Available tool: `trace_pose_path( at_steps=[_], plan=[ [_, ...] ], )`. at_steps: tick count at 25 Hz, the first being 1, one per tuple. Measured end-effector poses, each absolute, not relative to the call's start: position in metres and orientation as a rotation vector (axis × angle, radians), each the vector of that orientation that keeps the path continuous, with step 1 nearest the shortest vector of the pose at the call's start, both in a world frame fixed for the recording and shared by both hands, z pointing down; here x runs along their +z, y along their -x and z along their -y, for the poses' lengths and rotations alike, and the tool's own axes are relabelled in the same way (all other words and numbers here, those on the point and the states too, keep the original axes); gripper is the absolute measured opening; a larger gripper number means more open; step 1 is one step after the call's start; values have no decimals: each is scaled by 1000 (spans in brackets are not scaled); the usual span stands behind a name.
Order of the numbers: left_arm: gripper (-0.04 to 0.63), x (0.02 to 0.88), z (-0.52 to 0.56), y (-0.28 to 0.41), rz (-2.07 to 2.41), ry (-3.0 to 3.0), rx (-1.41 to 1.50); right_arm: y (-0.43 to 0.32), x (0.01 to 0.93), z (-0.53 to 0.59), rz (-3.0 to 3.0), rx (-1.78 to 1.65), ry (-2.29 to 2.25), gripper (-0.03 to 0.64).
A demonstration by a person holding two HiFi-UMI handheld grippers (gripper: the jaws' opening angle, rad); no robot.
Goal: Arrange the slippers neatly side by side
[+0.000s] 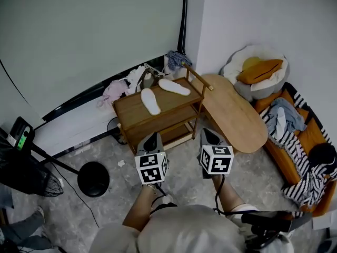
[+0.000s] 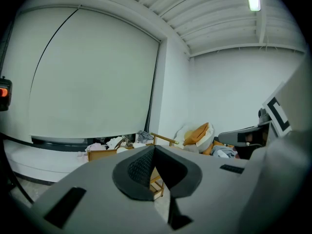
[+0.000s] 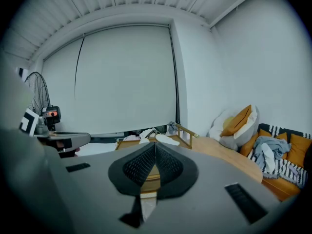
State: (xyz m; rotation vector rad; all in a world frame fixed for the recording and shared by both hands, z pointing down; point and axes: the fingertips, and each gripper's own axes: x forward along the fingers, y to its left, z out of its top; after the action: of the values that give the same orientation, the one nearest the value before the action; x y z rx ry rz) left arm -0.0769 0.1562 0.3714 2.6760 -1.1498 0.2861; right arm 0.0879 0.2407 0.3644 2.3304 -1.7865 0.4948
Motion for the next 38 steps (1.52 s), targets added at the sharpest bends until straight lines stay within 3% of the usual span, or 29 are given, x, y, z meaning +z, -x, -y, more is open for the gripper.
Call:
trace_pose_path(
  at_steps=[18,38],
  plan=[
    [12,408,-48,68,1129,-2627,339,-104,402,-126,1735,597,-2293,34],
    [12,421,89,12,1293,-2502,336,-186,402,36,1857,576,-2164,34]
  ],
)
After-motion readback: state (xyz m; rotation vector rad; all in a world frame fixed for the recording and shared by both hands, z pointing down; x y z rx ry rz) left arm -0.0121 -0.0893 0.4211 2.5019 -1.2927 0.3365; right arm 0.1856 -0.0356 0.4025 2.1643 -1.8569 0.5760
